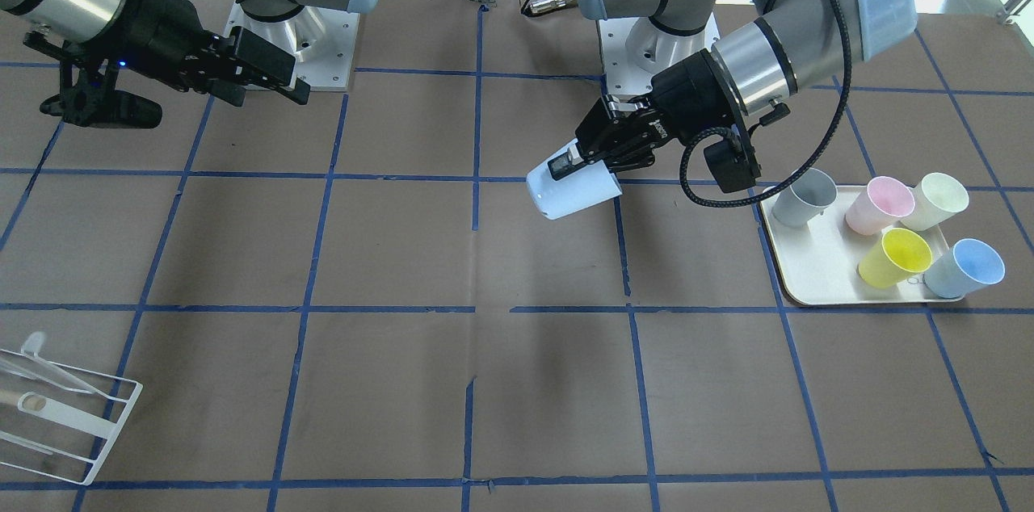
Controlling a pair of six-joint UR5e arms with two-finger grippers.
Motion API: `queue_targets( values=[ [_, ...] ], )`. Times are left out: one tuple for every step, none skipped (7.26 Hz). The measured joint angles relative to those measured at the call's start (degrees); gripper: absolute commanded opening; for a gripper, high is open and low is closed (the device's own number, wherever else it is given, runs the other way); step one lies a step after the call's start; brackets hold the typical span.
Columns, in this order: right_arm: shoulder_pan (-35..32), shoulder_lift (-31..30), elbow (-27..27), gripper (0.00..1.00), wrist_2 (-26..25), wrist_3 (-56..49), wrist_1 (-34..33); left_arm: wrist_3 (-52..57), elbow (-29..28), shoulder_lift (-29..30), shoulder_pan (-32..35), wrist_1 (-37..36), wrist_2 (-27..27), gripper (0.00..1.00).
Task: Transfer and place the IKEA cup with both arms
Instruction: 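Carry the cup with the left gripper toward the white tray while the right gripper withdraws, then lower the light blue cup into the tray beside the yellow cup with the left gripper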
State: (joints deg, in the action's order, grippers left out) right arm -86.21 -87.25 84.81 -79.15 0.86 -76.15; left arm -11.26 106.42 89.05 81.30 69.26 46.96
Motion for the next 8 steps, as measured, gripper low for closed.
queue_targets(
  values=[
    [-2.4,0.3,0.4,1.0,-5.0,0.7,-4.0,1.7,-0.6,-0.4,-0.7,2.2,7.1,0.0],
    [-3.8,0.8,0.9,1.0,-8.4,1.6,-8.0,5.4,-0.9,-1.0,-1.6,4.7,14.3,0.0],
    [-4.3,1.5,1.2,1.0,-11.4,2.1,-12.0,11.2,-1.0,-1.5,-2.8,6.9,22.8,0.0],
    [-4.6,2.1,1.4,1.0,-13.0,2.4,-15.8,17.1,-0.9,-1.7,-4.7,8.5,30.2,0.0],
    [-4.6,2.5,1.4,1.0,-13.6,2.4,-18.6,22.1,-0.7,-1.3,-7.7,9.4,34.6,0.0],
    [-4.7,2.6,1.4,1.0,-13.8,2.3,-20.0,27.1,-0.5,-0.6,-11.2,9.6,37.7,0.0],
    [-5.0,2.6,1.5,1.0,-13.9,2.2,-20.6,32.1,-0.4,0.5,-14.2,9.6,41.4,0.0],
    [-5.9,2.5,1.5,1.0,-13.9,2.0,-20.8,35.7,-0.5,2.0,-15.9,9.4,44.3,0.0]
  ],
)
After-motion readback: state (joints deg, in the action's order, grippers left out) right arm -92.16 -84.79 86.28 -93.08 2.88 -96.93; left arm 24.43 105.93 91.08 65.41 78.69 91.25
